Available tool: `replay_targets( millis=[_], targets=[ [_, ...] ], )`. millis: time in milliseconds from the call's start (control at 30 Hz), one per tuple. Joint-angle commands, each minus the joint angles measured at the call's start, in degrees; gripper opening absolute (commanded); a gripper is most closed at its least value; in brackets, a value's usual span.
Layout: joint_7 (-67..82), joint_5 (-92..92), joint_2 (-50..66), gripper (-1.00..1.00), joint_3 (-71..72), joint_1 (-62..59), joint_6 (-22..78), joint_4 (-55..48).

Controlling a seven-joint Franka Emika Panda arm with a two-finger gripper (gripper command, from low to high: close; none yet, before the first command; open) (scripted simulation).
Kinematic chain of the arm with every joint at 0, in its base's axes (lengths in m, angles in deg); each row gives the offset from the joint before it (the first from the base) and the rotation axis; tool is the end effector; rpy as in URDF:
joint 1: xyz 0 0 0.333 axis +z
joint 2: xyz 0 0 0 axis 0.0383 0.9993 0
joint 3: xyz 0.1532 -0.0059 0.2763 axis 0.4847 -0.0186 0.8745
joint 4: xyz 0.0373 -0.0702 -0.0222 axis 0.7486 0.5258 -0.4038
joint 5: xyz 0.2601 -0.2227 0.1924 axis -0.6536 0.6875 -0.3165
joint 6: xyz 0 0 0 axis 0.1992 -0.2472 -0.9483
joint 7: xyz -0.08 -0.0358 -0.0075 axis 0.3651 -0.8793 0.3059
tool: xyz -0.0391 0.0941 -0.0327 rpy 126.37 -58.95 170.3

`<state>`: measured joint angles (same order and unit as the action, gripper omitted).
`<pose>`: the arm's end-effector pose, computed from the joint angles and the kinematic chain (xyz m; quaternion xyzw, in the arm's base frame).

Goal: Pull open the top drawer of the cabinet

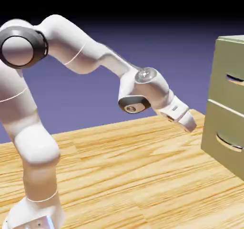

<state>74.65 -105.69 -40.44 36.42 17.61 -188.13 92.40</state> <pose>0.4726 -0.0796 0.3964 -0.8980 0.2949 -0.2791 0.1698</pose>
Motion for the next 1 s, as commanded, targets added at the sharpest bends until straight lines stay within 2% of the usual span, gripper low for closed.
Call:
replay_targets(
  millis=[0,967],
  targets=[
    [2.5,-2.05,1.11,0.0,-1.04,0.77,0.3,-0.83],
    [74.76,-61.55,33.17,0.0,-31.13,23.01,9.12,-24.88]
  ],
)
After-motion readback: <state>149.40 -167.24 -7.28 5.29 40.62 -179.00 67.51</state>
